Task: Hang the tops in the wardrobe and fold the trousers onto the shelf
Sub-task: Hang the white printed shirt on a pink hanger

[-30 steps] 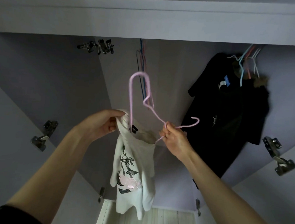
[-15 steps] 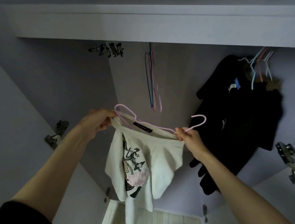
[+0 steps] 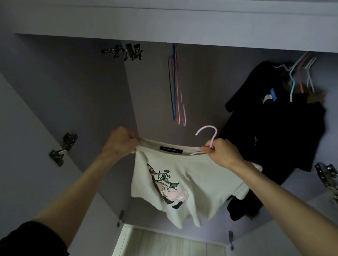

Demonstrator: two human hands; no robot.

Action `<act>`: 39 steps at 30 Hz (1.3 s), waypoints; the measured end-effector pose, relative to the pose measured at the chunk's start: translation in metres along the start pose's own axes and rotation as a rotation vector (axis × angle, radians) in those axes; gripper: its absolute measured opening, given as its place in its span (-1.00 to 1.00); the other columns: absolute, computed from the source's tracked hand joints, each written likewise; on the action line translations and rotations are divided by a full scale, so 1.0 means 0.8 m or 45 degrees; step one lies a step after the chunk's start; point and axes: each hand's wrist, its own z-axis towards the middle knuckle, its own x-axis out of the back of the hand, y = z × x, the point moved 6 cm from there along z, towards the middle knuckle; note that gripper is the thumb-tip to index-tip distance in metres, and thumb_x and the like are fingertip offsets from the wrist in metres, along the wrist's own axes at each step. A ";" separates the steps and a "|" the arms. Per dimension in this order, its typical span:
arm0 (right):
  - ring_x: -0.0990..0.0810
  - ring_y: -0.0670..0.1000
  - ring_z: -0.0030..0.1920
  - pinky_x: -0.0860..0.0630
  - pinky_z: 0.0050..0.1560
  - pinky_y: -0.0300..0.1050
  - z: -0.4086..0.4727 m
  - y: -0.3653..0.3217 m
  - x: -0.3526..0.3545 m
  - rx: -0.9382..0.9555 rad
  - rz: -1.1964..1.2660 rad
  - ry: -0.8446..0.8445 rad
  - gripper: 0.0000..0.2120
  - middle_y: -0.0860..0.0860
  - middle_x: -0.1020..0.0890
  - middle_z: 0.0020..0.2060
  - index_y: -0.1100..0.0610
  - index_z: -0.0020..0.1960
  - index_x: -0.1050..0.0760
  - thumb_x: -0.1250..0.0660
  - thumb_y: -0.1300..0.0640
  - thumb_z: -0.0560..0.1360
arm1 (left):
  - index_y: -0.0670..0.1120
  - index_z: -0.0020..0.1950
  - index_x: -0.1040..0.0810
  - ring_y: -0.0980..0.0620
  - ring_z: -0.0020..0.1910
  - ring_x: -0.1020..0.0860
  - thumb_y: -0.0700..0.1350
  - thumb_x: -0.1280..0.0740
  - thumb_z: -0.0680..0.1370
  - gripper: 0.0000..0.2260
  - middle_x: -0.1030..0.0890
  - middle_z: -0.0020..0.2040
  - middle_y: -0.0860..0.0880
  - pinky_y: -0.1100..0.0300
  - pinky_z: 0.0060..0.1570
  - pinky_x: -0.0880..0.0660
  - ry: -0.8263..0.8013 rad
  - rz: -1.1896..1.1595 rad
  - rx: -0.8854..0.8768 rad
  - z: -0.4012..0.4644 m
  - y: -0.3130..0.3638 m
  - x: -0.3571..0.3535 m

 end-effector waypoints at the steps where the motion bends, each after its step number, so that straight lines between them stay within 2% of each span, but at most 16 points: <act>1: -0.57 0.19 -0.14 -0.31 -0.25 -0.14 -0.001 -0.013 0.006 0.031 -0.049 0.006 -0.66 0.01 -0.52 -0.41 0.02 -0.40 -0.40 -0.27 -0.01 0.54 | -0.14 -0.37 -0.60 0.08 -0.28 -0.61 -0.16 -0.34 0.42 -0.83 -0.60 -0.49 0.03 0.31 -0.19 -0.45 -0.029 0.047 -0.036 -0.003 0.007 -0.004; 3: -0.60 0.19 -0.06 -0.36 -0.17 -0.12 0.001 -0.038 0.016 0.105 -0.130 0.018 -0.74 0.09 -0.64 -0.25 0.01 -0.29 -0.53 -0.27 -0.05 0.54 | -0.11 -0.35 -0.60 0.17 -0.33 -0.58 -0.11 -0.36 0.41 -0.85 -0.56 -0.55 0.09 0.49 -0.33 -0.37 -0.084 0.101 -0.130 -0.011 0.027 -0.017; 4: -0.61 0.18 -0.04 -0.39 -0.13 -0.11 0.002 -0.050 0.017 0.133 -0.146 0.016 -0.76 0.10 -0.66 -0.18 0.02 -0.22 -0.59 -0.27 -0.05 0.54 | -0.09 -0.34 -0.60 0.18 -0.33 -0.57 -0.10 -0.37 0.41 -0.86 -0.55 -0.56 0.11 0.51 -0.36 -0.35 -0.111 0.101 -0.171 -0.015 0.036 -0.026; 8: -0.60 0.19 -0.05 -0.40 -0.12 -0.12 0.002 -0.074 0.007 0.183 -0.072 -0.001 -0.78 0.15 -0.67 -0.16 0.07 -0.15 -0.63 -0.27 0.00 0.55 | -0.14 -0.21 -0.62 0.06 -0.28 -0.54 -0.01 -0.37 0.48 -0.80 -0.55 -0.46 0.08 0.27 -0.25 -0.40 -0.361 0.118 -0.283 -0.024 0.053 -0.064; 10: -0.61 0.16 -0.11 -0.37 -0.17 -0.15 0.003 -0.066 0.010 0.161 -0.004 -0.014 -0.75 0.12 -0.64 -0.26 0.08 -0.22 -0.60 -0.27 0.01 0.56 | -0.17 -0.15 -0.61 0.05 -0.20 -0.51 0.09 -0.34 0.51 -0.69 -0.58 -0.28 -0.02 0.20 -0.15 -0.42 -0.482 0.135 -0.338 -0.024 0.044 -0.071; 13: -0.54 0.08 -0.27 -0.31 -0.24 -0.17 0.005 -0.051 0.023 0.133 0.065 -0.001 -0.70 0.02 -0.51 -0.43 0.05 -0.35 -0.50 -0.28 0.04 0.55 | -0.02 0.13 -0.59 0.04 0.14 -0.50 0.08 -0.39 0.48 -0.72 -0.55 0.12 -0.03 0.13 0.23 -0.39 -0.344 0.083 -0.347 -0.011 0.013 -0.053; 14: -0.49 0.04 -0.34 -0.30 -0.28 -0.16 0.006 -0.047 0.028 0.129 0.111 0.017 -0.67 0.00 -0.46 -0.48 0.05 -0.39 -0.48 -0.28 0.06 0.54 | 0.00 0.25 -0.52 0.05 0.21 -0.46 0.05 -0.39 0.49 -0.64 -0.50 0.21 -0.03 0.16 0.27 -0.34 -0.345 0.102 -0.331 -0.010 0.003 -0.050; 16: -0.39 -0.08 -0.43 -0.28 -0.37 -0.19 0.006 -0.042 0.039 0.133 0.213 0.064 -0.66 -0.07 -0.40 -0.53 0.05 -0.41 -0.46 -0.28 0.10 0.54 | -0.03 0.36 -0.43 0.13 0.21 -0.42 -0.01 -0.38 0.51 -0.57 -0.48 0.28 -0.02 0.31 0.18 -0.29 -0.423 0.071 -0.294 -0.011 -0.015 -0.054; 19: -0.33 -0.13 -0.46 -0.25 -0.44 -0.32 0.008 -0.040 0.056 0.157 0.282 0.108 -0.73 -0.09 -0.36 -0.56 0.12 -0.33 -0.54 -0.29 0.13 0.54 | -0.04 0.26 -0.49 0.15 0.11 -0.46 -0.03 -0.37 0.52 -0.68 -0.53 0.12 0.08 0.36 0.06 -0.30 -0.385 0.020 -0.329 -0.009 -0.021 -0.053; 21: -0.34 -0.10 -0.44 -0.26 -0.42 -0.31 0.007 -0.038 0.063 0.176 0.313 0.098 -0.74 -0.04 -0.38 -0.53 0.13 -0.32 -0.56 -0.30 0.14 0.54 | 0.01 -0.04 -0.56 0.25 -0.13 -0.50 -0.07 -0.38 0.51 -0.94 -0.57 -0.15 0.17 0.45 -0.16 -0.34 -0.343 -0.066 -0.353 -0.008 -0.018 -0.044; 23: -0.37 -0.04 -0.39 -0.25 -0.40 -0.28 0.005 -0.034 0.068 0.187 0.334 0.080 -0.73 0.04 -0.43 -0.47 0.10 -0.33 -0.54 -0.30 0.14 0.54 | 0.02 -0.27 -0.50 0.31 -0.38 -0.44 -0.14 -0.42 0.48 -0.83 -0.49 -0.38 0.16 0.44 -0.33 -0.32 -0.321 -0.123 -0.397 -0.006 -0.013 -0.033; 24: -0.39 -0.02 -0.36 -0.25 -0.38 -0.24 0.005 -0.032 0.069 0.189 0.340 0.074 -0.73 0.08 -0.46 -0.43 0.09 -0.34 -0.53 -0.30 0.14 0.54 | 0.00 -0.31 -0.49 0.30 -0.44 -0.41 -0.16 -0.44 0.47 -0.80 -0.45 -0.42 0.13 0.43 -0.37 -0.30 -0.327 -0.141 -0.392 -0.006 -0.013 -0.030; 27: -0.42 0.04 -0.31 -0.28 -0.27 -0.12 0.003 -0.029 0.071 0.180 0.358 0.069 -0.71 0.17 -0.51 -0.38 0.06 -0.37 -0.52 -0.30 0.14 0.53 | -0.08 -0.28 -0.53 0.30 -0.46 -0.40 -0.20 -0.46 0.44 -0.85 -0.47 -0.38 0.03 0.44 -0.39 -0.29 -0.400 -0.207 -0.358 -0.010 -0.009 -0.027; 30: -0.43 0.07 -0.30 -0.29 -0.26 -0.11 0.003 -0.027 0.072 0.166 0.360 0.072 -0.72 0.28 -0.55 -0.32 0.07 -0.37 -0.53 -0.30 0.15 0.53 | -0.12 -0.16 -0.63 0.33 -0.32 -0.50 -0.08 -0.41 0.49 -0.89 -0.59 -0.28 0.07 0.51 -0.27 -0.37 -0.496 -0.330 -0.289 -0.018 -0.008 -0.031; 35: -0.39 -0.01 -0.34 -0.28 -0.29 -0.13 0.005 -0.026 0.070 0.159 0.344 0.060 -0.71 0.04 -0.46 -0.43 0.07 -0.37 -0.51 -0.30 0.15 0.53 | -0.11 -0.12 -0.65 0.30 -0.23 -0.53 -0.12 -0.38 0.51 -0.92 -0.62 -0.23 0.11 0.54 -0.21 -0.38 -0.458 -0.489 -0.197 -0.022 -0.012 -0.032; 39: -0.34 -0.10 -0.44 -0.25 -0.43 -0.32 0.006 -0.029 0.068 0.169 0.324 0.081 -0.66 -0.04 -0.40 -0.50 0.01 -0.42 -0.47 -0.29 0.15 0.54 | -0.15 -0.15 -0.65 0.31 -0.27 -0.52 -0.20 -0.41 0.47 -0.96 -0.58 -0.28 0.16 0.56 -0.26 -0.36 -0.340 -0.609 -0.126 -0.018 -0.011 -0.031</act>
